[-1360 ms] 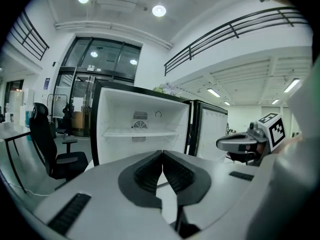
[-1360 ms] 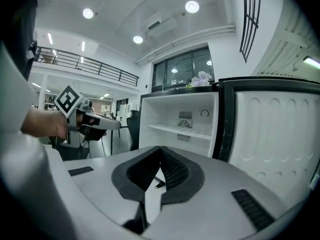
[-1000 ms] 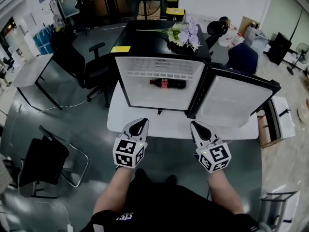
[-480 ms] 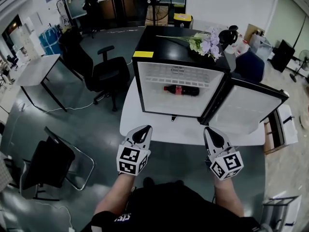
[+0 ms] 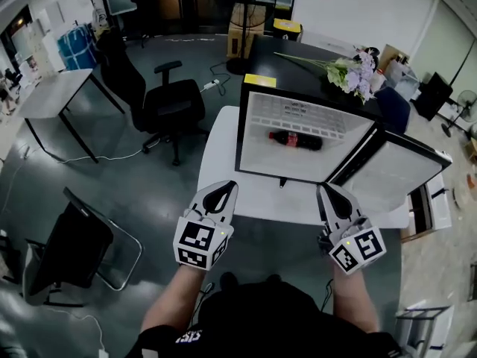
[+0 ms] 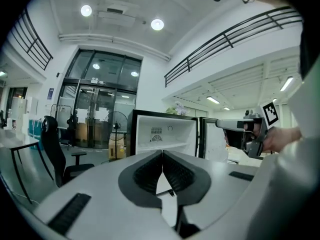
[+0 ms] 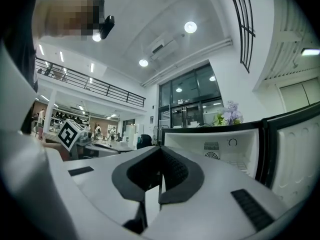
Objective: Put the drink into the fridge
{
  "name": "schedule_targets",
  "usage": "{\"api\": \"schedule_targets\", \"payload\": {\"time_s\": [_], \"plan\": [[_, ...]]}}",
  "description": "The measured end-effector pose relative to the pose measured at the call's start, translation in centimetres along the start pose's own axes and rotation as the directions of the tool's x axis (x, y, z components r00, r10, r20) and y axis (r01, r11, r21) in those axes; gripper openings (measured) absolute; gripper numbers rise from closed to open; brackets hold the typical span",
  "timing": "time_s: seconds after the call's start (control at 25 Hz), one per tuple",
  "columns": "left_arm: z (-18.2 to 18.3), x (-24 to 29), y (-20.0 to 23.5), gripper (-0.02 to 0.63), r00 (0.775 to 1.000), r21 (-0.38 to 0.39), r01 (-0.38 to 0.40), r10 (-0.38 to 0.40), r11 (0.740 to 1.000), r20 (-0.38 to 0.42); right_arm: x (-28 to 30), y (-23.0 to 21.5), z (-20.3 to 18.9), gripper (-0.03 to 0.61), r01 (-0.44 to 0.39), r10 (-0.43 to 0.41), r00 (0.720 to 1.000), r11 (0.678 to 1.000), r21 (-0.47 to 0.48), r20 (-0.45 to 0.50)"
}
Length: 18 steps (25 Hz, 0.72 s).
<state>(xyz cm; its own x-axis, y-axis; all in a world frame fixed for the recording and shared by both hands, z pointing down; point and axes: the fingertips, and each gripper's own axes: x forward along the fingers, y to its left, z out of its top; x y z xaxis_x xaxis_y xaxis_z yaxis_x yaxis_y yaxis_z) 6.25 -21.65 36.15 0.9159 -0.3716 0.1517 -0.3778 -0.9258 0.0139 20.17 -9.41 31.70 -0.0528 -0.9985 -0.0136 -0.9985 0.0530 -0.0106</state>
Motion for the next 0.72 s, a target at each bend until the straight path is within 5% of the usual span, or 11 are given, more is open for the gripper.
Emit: {"api": "schedule_targets", "payload": {"time_s": [0.28, 0.72], "plan": [[-0.3, 0.6, 1.9, 0.018, 0.997, -0.02, -0.075, 0.075, 0.997, -0.021, -0.2, -1.7, -0.2, 0.012, 0.009, -0.009, 1.0, 1.0, 0.01, 0.006], [-0.2, 3.6, -0.5, 0.018, 0.996, -0.035, -0.088, 0.087, 0.995, -0.029, -1.4, -4.7, -2.9, 0.012, 0.001, 0.001, 0.999, 1.0, 0.032, -0.052]]}}
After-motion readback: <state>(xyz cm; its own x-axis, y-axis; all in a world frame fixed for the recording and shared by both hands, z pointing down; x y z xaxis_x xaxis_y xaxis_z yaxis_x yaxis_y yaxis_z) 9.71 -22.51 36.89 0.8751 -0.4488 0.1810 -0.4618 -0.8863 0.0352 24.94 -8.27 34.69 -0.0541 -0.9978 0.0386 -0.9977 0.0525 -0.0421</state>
